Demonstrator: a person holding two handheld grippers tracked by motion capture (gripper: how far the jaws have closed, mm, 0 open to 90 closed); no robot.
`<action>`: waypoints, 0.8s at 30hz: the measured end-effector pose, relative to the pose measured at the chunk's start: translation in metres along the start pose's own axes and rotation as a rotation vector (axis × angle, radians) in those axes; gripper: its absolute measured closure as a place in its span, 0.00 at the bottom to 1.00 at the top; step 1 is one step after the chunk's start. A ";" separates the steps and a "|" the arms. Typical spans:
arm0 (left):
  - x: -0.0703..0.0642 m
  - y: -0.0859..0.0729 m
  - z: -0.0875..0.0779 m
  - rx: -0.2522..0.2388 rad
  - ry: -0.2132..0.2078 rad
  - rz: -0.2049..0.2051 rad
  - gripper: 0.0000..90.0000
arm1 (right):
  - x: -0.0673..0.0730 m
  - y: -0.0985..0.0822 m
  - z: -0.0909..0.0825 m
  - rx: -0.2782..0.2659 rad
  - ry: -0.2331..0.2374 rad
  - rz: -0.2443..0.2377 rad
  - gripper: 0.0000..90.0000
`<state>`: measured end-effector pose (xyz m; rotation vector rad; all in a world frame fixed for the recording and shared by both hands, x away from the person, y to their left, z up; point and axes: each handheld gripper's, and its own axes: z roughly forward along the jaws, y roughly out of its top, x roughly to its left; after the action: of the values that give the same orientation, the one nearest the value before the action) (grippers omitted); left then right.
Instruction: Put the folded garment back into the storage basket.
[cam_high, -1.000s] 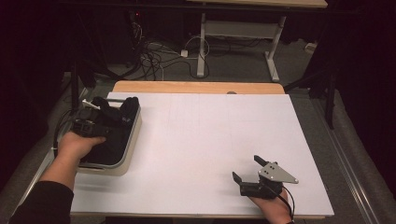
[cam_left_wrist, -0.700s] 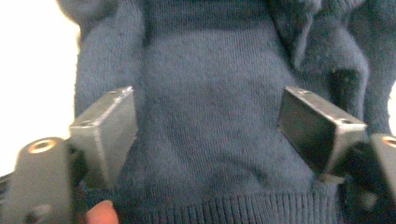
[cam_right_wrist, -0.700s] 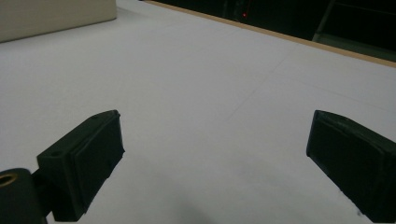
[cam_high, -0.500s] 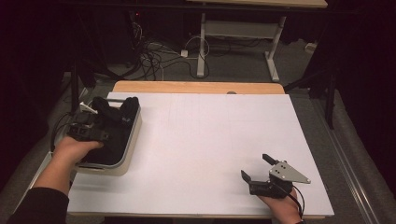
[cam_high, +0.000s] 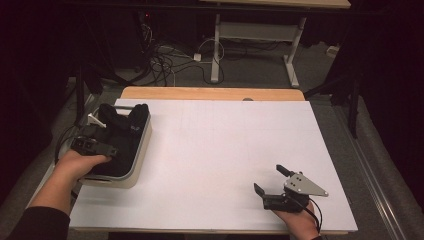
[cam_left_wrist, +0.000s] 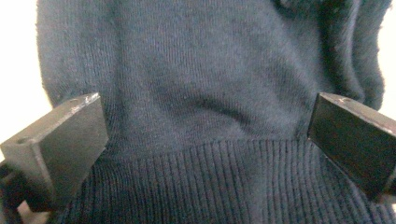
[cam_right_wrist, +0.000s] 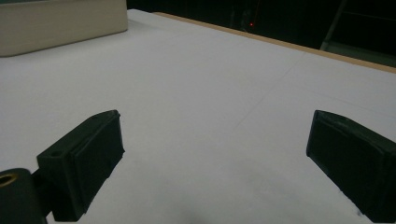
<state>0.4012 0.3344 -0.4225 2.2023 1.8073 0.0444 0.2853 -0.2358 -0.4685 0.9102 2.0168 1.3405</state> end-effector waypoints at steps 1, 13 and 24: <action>0.000 0.000 0.001 0.016 0.015 0.007 0.00 | 0.001 0.000 0.000 0.004 0.002 -0.001 0.05; -0.008 0.000 0.010 0.133 0.045 0.069 0.00 | 0.006 -0.001 0.002 0.012 0.010 -0.016 0.05; -0.020 0.002 0.007 0.214 0.060 0.072 0.00 | 0.004 -0.001 0.000 0.007 0.008 -0.014 0.05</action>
<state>0.4006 0.3135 -0.4259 2.4369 1.8404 -0.0725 0.2828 -0.2326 -0.4695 0.8937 2.0315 1.3327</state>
